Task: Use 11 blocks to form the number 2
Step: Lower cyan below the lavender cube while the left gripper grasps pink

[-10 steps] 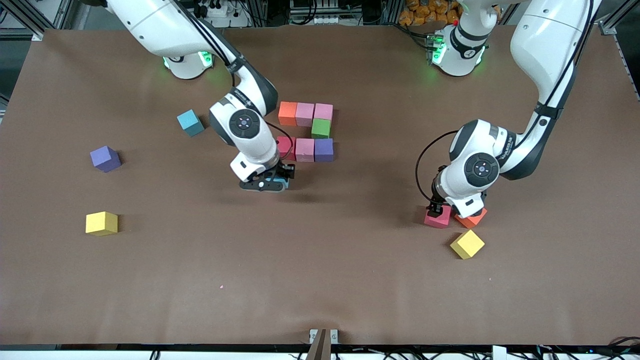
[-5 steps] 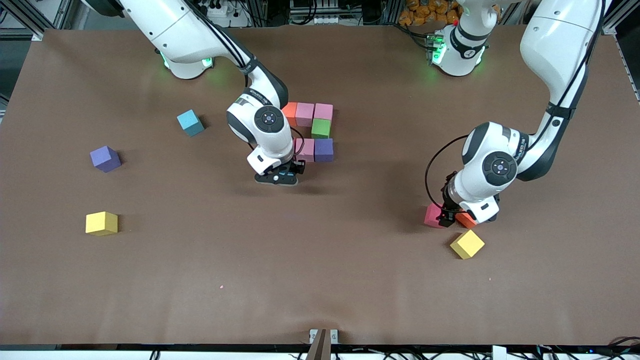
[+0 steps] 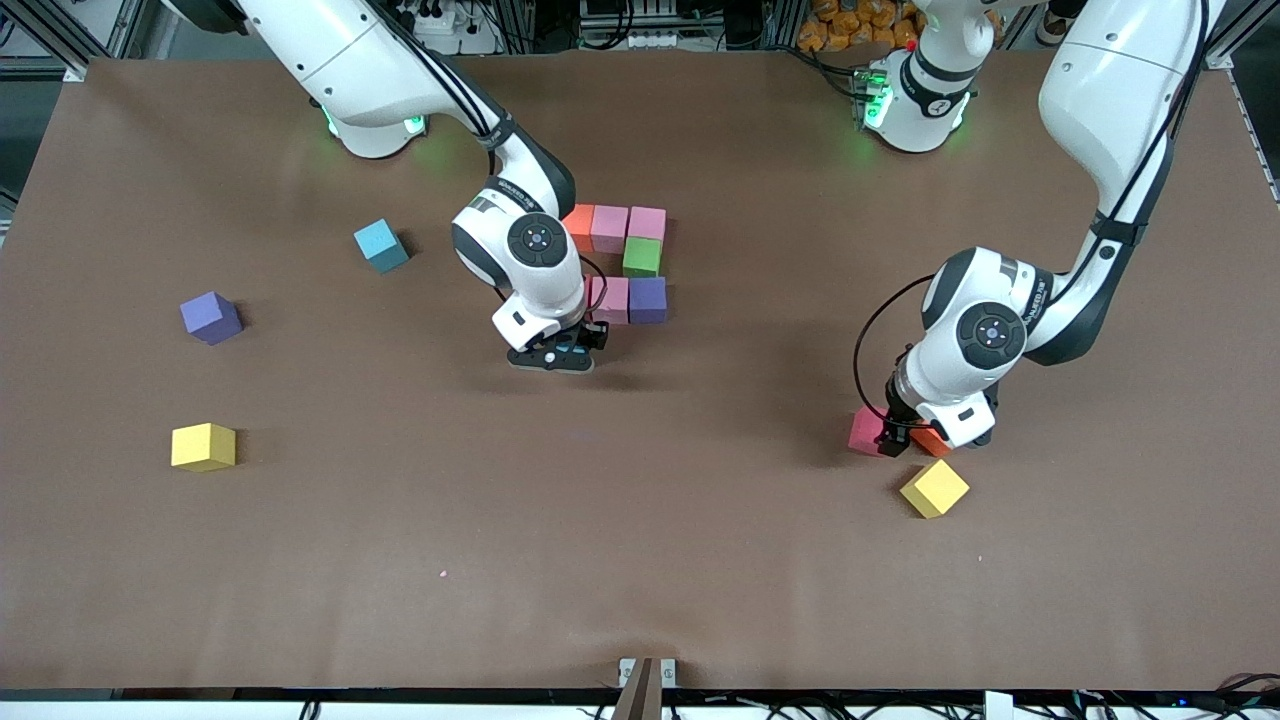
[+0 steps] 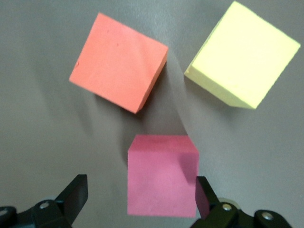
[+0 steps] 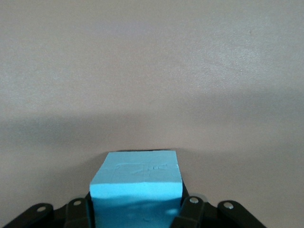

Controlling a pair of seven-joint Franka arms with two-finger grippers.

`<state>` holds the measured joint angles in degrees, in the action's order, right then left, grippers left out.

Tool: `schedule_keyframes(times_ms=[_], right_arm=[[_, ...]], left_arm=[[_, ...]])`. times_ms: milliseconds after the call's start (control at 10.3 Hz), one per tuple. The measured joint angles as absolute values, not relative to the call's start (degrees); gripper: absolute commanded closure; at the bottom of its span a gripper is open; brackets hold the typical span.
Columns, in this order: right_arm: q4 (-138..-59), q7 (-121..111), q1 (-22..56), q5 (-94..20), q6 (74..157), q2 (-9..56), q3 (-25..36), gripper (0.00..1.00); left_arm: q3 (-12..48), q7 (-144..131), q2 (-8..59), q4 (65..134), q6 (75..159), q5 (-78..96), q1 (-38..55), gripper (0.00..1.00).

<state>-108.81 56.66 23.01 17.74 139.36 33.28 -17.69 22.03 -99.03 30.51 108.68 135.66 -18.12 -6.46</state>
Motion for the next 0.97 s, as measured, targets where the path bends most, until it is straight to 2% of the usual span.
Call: schedule_keyframes(times_ms=[968], right_arm=[[-110.81,53.56,21.99,17.88,138.7,32.91,-19.29,0.6]], left_arm=[[22.08,-99.03,32.71,108.21,138.88,-18.76,-6.84,0.0]])
